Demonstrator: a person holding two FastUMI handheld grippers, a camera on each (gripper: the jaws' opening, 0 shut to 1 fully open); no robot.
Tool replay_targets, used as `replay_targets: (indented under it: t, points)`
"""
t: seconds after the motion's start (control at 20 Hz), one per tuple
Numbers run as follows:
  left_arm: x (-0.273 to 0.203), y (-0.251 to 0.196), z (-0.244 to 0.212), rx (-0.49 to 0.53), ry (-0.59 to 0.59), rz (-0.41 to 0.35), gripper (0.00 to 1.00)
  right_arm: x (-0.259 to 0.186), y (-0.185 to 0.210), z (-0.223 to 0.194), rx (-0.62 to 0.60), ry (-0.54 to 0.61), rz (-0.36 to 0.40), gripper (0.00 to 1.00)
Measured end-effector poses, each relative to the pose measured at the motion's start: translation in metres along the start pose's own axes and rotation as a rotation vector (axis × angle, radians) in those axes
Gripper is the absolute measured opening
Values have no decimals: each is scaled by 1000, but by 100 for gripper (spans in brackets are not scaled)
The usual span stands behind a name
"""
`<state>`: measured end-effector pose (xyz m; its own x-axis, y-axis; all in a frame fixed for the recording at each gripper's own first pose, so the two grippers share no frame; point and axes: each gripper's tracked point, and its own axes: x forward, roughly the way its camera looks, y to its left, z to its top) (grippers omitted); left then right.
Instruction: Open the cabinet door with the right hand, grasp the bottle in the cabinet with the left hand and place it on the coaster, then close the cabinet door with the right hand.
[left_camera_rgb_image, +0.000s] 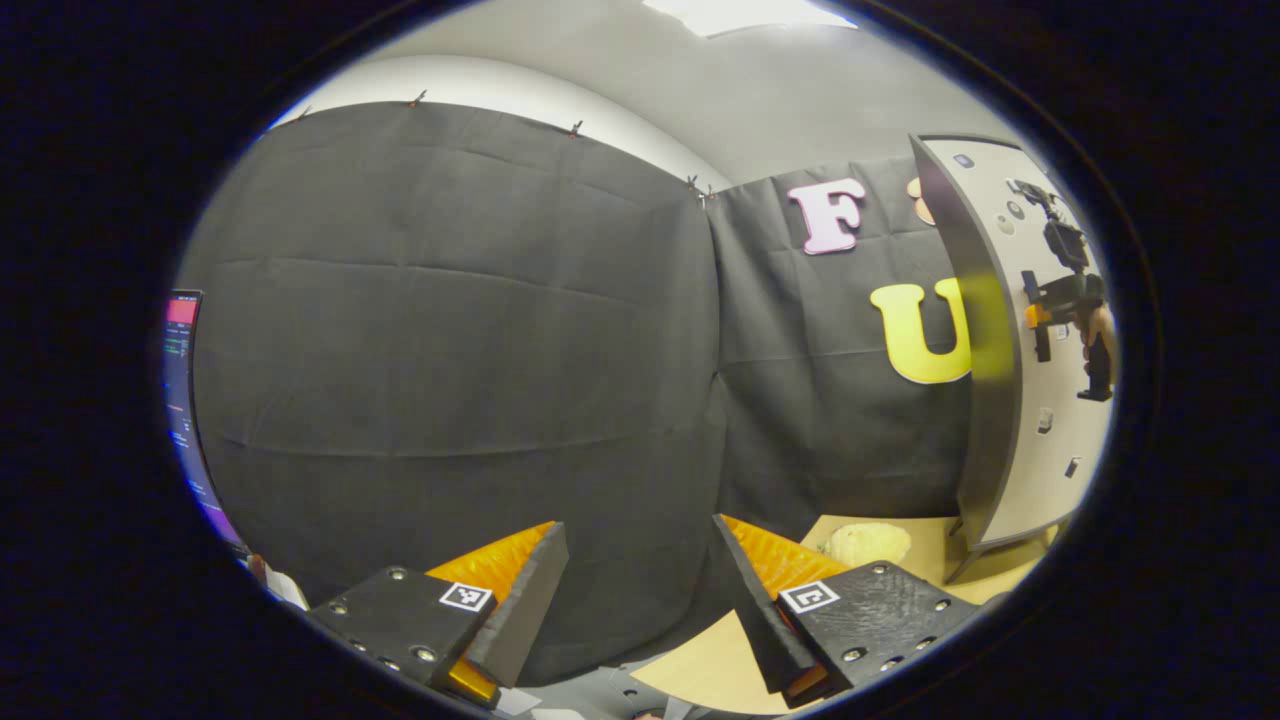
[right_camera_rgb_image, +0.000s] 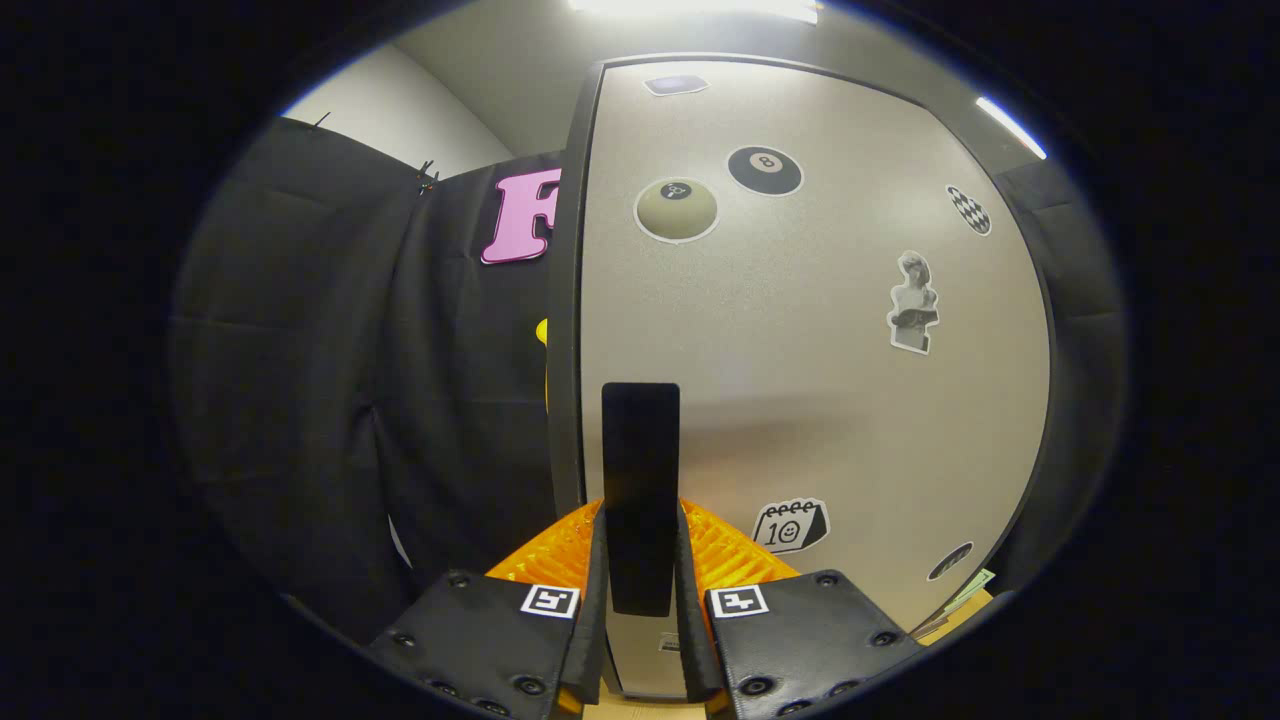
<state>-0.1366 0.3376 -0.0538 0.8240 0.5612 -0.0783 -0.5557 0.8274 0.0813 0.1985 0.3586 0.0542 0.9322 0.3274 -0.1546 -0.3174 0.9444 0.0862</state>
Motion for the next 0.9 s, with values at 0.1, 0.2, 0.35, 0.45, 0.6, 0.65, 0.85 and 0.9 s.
replay_targets:
  t: [0.1,0.2,0.35,0.45,0.6,0.65,0.85,0.9]
  points:
    - [-1,-2,2,1,-8,-17,87,-1,0,0,8,22,12,25]
    - [1,-5,0,-3,-12,-38,87,-4,0,-1,13,35,29,25]
    - [1,-9,2,-3,-23,-74,87,-12,1,0,15,42,54,25]
    - [0,-12,2,-3,-34,-102,87,-22,3,1,21,49,74,25]
    - [0,-16,3,-11,-43,-148,87,-34,5,1,16,57,107,25]
    - [-1,-18,4,-15,-46,-167,87,-37,5,2,16,61,117,25]
    - [-8,-25,11,-22,-61,-242,87,-52,2,2,11,74,148,25]
    - [-11,-26,14,-23,-66,-262,87,-56,3,1,9,74,157,25]
